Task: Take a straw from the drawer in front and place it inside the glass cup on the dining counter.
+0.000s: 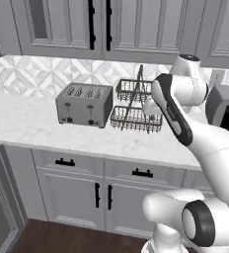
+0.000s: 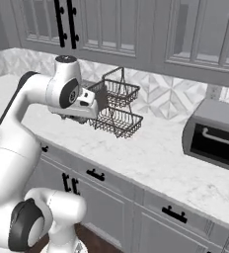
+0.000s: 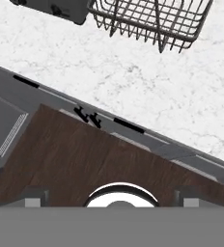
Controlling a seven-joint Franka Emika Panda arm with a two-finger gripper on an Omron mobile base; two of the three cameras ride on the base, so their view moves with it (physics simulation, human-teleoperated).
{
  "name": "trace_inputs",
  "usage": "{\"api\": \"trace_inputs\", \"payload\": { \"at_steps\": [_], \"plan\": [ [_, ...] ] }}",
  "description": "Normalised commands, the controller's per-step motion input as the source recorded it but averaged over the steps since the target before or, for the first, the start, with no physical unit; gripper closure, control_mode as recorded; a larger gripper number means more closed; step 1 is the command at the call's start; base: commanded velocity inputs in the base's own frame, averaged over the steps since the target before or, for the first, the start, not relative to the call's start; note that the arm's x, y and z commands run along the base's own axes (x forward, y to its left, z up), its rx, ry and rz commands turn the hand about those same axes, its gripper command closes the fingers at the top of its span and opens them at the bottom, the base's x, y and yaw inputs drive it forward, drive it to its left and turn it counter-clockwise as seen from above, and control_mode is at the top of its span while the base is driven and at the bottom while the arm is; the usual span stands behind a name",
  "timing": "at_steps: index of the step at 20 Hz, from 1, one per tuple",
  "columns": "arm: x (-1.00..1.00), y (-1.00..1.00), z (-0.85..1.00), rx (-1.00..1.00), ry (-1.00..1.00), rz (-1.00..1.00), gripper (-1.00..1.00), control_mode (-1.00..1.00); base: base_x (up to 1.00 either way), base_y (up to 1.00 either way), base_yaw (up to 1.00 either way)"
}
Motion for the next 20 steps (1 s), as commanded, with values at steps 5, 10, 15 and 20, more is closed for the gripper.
{"api": "trace_inputs", "payload": {
  "at_steps": [5,10,15,20],
  "plan": [
    [0.00,0.00,0.00,0.00,0.00,0.00,-1.00,1.00,-0.03,-0.74,0.56],
    [0.00,0.00,0.00,0.00,0.00,0.00,-1.00,1.00,0.00,-0.68,0.55],
    [0.00,0.00,0.00,0.00,0.00,0.00,-1.00,1.00,-0.02,-0.71,0.51],
    [0.00,0.00,0.00,0.00,0.00,0.00,-1.00,1.00,-0.04,-0.62,0.36]
  ]
}}
